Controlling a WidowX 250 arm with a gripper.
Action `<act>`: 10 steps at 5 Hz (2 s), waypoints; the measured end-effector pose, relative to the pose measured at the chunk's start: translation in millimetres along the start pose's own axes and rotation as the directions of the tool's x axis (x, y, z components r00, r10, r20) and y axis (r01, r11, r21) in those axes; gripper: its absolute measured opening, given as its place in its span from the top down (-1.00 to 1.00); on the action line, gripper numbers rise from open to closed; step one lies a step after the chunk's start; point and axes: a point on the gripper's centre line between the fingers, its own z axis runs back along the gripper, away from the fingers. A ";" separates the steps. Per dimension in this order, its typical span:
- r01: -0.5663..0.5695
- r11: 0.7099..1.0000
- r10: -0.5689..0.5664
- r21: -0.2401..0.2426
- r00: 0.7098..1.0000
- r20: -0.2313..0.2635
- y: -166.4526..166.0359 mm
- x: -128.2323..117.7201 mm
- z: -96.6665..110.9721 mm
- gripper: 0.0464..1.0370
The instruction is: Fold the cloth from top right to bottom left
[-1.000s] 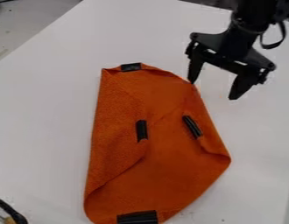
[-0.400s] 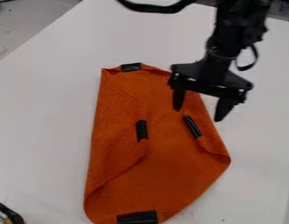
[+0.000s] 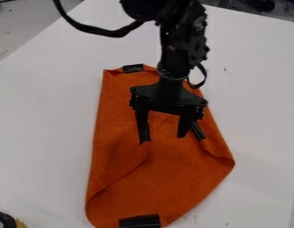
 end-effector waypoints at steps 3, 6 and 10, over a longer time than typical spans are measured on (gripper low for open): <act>-0.003 0.997 0.000 -0.082 1.000 -0.030 17.0 5.0 -25.8 -0.25; 0.013 0.991 -0.018 -0.130 0.999 -0.037 17.8 19.1 -33.8 0.66; -0.069 0.996 0.075 -0.061 0.991 0.107 34.0 2.3 7.6 0.95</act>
